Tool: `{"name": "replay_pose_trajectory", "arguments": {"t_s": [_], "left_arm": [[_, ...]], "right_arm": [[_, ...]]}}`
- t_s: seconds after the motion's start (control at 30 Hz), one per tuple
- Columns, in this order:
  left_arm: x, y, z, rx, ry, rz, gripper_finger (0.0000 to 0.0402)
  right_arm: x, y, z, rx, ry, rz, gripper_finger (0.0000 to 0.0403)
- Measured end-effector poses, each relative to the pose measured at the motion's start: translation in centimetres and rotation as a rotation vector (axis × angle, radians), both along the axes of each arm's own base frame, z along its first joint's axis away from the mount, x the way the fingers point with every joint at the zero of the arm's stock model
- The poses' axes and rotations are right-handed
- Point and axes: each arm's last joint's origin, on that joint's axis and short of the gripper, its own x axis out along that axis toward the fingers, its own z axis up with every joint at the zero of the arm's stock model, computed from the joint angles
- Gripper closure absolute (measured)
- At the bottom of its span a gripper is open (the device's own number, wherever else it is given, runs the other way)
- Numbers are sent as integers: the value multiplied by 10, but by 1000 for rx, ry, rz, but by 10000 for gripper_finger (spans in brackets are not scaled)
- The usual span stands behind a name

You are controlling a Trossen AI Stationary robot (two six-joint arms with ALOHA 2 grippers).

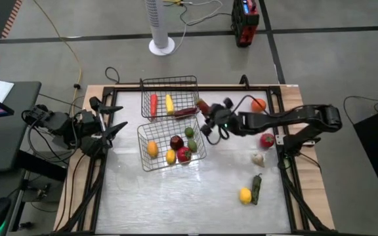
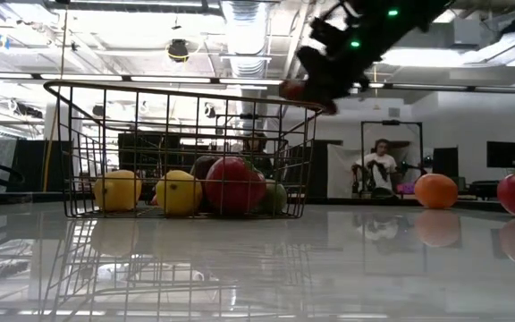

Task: Sort produce into baskets
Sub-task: Put the red chili pepper into the black wire basket

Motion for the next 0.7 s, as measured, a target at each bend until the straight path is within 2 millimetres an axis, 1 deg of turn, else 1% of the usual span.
{"name": "replay_pose_trajectory", "arguments": {"t_s": [0.2, 0.27, 0.4, 0.5, 0.53, 0.6, 0.63, 0.7], "left_arm": [[0, 0, 0, 11, 4, 1, 129], [0, 0, 0, 15, 6, 2, 129], [0, 0, 0, 15, 6, 2, 129], [0, 0, 0, 16, 7, 4, 129], [0, 0, 0, 17, 10, 6, 129], [0, 0, -1, 19, 15, 9, 129], [0, 0, -1, 19, 17, 11, 129], [0, 0, -2, 14, 21, 17, 129]], "right_arm": [[36, -31, 13, -62, -152, 130, 211], [48, -41, 12, -87, -145, 125, 205], [71, -61, 19, -138, -136, 150, 189], [85, -75, 22, -103, -136, 212, 166], [88, -78, 24, -93, -127, 225, 157], [90, -84, 26, -63, -52, 220, 140], [90, -86, 30, -56, -24, 208, 133], [83, -88, 35, -30, 86, 153, 123]]}}
